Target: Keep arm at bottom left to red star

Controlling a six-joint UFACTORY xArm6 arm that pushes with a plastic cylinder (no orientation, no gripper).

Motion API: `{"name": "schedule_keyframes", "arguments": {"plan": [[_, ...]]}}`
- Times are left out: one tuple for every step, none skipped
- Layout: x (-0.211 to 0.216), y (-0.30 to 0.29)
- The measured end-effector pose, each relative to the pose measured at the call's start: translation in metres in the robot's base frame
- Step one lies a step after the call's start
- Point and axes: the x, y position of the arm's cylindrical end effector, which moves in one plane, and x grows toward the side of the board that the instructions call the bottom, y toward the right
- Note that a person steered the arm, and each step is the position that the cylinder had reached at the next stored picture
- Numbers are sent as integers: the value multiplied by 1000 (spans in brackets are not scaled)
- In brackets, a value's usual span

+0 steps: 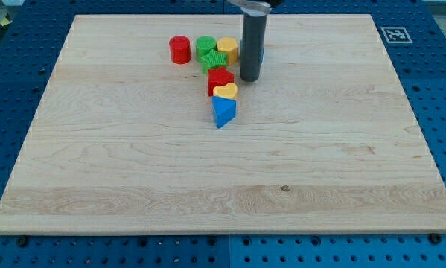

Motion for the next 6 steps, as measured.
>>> {"name": "schedule_keyframes", "arguments": {"plan": [[2, -20], [-4, -40], [-19, -66], [-31, -91], [-32, -111], [-32, -123]]}}
